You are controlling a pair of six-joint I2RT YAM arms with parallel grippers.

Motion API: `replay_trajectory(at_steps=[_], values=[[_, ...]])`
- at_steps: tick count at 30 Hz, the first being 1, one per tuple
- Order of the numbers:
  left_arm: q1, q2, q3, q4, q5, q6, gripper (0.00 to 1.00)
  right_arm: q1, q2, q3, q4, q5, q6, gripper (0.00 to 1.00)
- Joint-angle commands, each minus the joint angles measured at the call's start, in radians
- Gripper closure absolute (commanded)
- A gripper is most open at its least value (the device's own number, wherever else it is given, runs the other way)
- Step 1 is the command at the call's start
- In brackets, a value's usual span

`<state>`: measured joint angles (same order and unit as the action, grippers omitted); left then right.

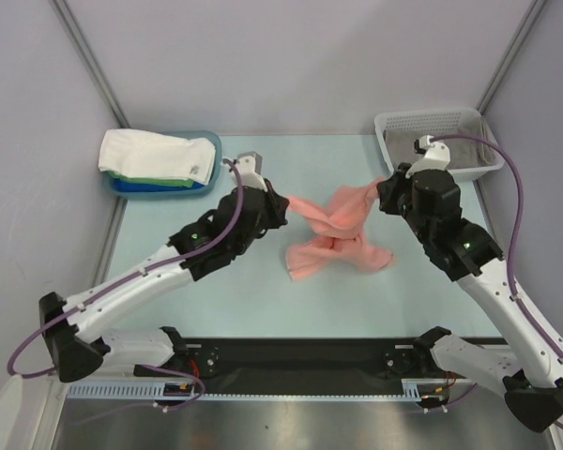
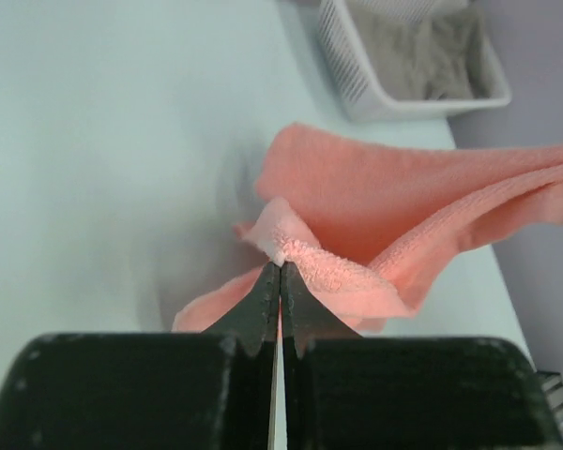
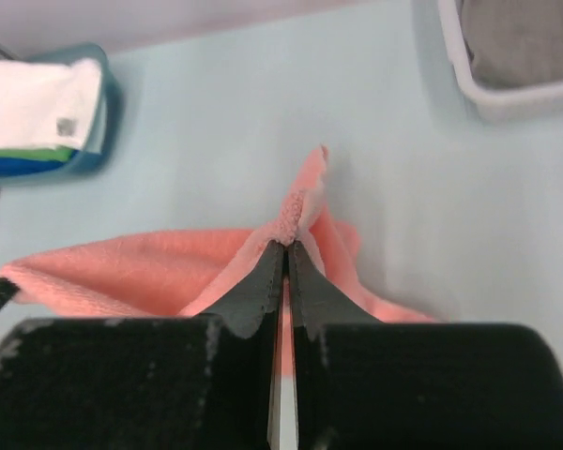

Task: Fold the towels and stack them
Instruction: Flatten out the crumpled towel

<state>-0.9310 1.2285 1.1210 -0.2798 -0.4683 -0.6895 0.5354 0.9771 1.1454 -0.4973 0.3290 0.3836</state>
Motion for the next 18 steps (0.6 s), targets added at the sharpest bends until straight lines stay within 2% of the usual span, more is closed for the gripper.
replay_trajectory(at_steps=[1,9,14,18], values=[[0.000,-0.067,0.131,-0.064,-0.082,0.116,1.00,0.014,0.012,0.118,0.036,-0.034,-0.067,1.00],[0.000,-0.127,0.386,-0.148,-0.055,0.257,1.00,0.083,0.046,0.370,0.022,-0.044,-0.166,1.00],[-0.002,-0.124,0.545,-0.223,-0.033,0.344,1.00,0.110,0.063,0.490,0.022,-0.077,-0.228,1.00],[-0.002,-0.098,0.728,-0.274,-0.009,0.404,1.00,0.129,0.084,0.577,0.040,-0.120,-0.261,1.00]])
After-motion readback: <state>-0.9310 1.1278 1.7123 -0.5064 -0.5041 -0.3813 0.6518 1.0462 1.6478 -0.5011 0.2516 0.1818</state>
